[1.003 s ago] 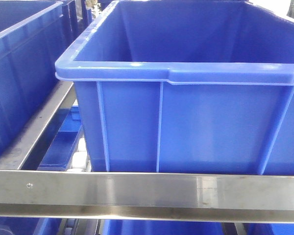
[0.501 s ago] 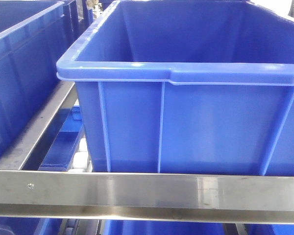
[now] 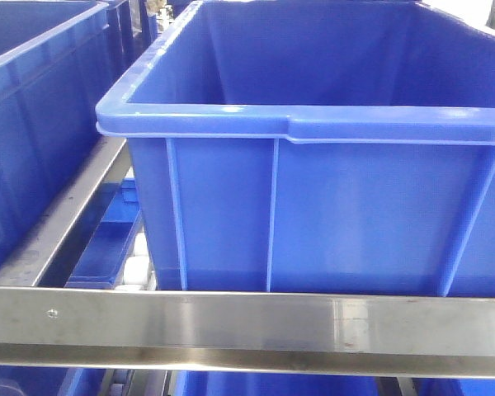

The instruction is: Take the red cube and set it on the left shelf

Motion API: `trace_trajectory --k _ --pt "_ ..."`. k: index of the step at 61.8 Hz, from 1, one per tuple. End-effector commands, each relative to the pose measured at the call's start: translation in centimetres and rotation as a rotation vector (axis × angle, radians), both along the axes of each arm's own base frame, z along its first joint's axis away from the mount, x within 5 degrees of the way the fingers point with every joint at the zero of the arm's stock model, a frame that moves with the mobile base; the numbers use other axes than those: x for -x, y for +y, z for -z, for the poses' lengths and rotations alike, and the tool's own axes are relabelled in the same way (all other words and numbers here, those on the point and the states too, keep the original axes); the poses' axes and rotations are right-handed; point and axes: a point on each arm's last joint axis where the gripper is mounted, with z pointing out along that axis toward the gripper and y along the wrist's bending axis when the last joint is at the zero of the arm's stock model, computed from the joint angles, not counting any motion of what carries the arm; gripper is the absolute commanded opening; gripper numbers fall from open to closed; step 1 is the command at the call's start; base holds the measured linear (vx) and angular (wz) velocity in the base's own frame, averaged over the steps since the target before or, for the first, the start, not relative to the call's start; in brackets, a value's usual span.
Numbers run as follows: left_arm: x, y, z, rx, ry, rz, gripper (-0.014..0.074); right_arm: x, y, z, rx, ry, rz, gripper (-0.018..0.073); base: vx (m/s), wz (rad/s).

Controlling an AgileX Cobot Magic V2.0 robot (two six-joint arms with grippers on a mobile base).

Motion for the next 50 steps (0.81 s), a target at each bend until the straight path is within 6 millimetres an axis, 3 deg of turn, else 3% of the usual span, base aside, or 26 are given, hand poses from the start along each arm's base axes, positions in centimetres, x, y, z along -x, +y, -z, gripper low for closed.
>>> trace_trajectory --k 1,50 --pt "-0.07 -0.02 -0.05 0.005 -0.064 0.004 0.0106 0.29 0.01 -1.65 0.004 -0.122 -0.001 0.0055 0.00 0.00" --pt "-0.07 -0.02 -0.05 0.005 -0.064 0.004 0.0106 0.29 0.02 -1.74 0.008 -0.132 -0.001 0.0055 0.00 0.00"
